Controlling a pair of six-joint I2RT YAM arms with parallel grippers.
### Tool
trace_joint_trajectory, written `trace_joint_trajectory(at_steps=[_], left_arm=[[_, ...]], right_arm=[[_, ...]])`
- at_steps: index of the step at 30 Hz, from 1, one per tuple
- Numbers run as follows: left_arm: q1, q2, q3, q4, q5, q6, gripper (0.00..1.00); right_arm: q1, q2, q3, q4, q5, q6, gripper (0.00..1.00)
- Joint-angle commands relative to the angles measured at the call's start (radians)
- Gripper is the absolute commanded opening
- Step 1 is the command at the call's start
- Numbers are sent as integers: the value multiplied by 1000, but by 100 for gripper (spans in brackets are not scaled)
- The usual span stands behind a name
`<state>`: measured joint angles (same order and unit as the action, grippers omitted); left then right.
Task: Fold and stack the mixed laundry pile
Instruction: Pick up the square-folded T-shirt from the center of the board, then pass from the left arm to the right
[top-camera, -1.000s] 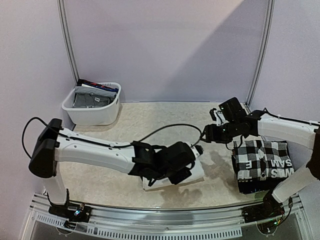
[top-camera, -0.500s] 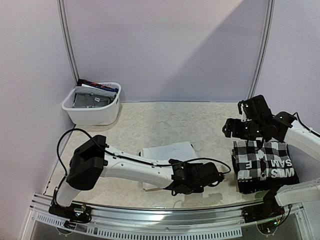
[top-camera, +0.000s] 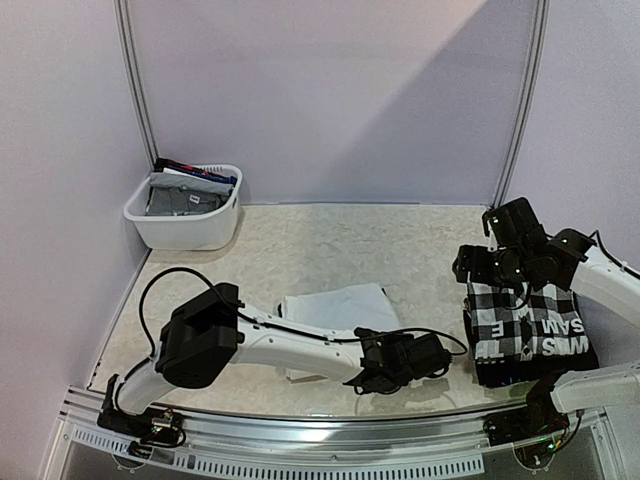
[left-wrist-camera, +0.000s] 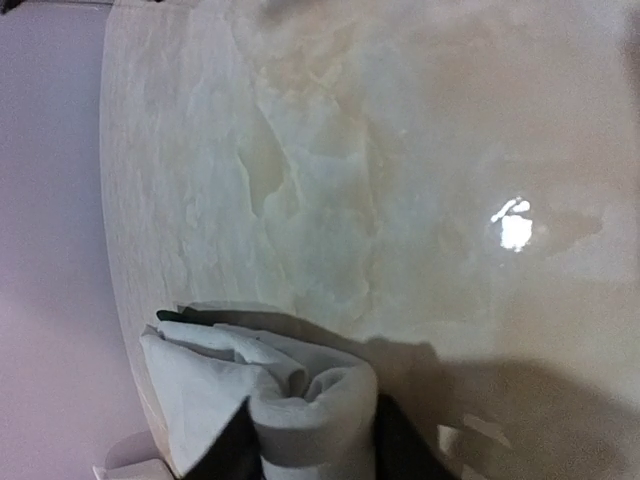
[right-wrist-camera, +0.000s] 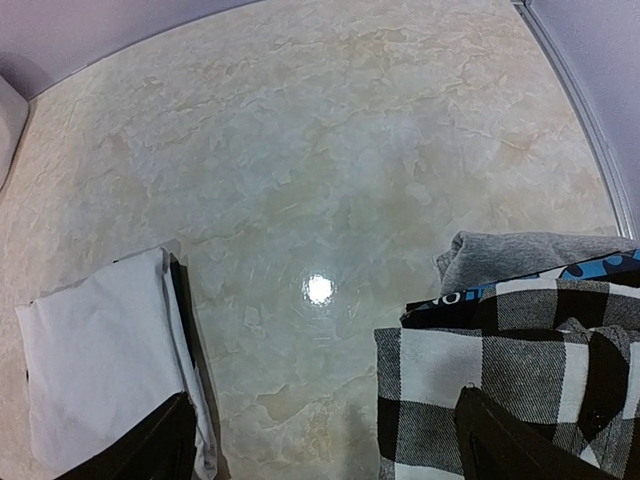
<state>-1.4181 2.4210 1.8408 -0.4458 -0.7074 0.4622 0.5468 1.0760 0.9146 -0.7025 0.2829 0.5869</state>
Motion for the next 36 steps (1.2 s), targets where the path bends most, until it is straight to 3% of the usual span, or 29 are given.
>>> trace_joint_trajectory(at_steps=[1,4,9,17,25,36], left_arm=[[-2,46,-23,49,23,20,19],[-1,-5,-113,142,71,17,0],[6,-174,-332,305,116,-24,0],[27,-416,-657,589,177,-92,0],[30,-445,-726,639,176,-111,0],[29,-483,-756,667,181,-120,0]], right_arm=[[-6,-4,-17,2,9,11,91],[-5,13,-20,27,-31,12,91],[-7,17,-60,150,-196,43,99],[-6,111,-121,401,-567,129,99],[-2,349,-133,634,-757,213,99],[34,588,-103,761,-816,266,99]])
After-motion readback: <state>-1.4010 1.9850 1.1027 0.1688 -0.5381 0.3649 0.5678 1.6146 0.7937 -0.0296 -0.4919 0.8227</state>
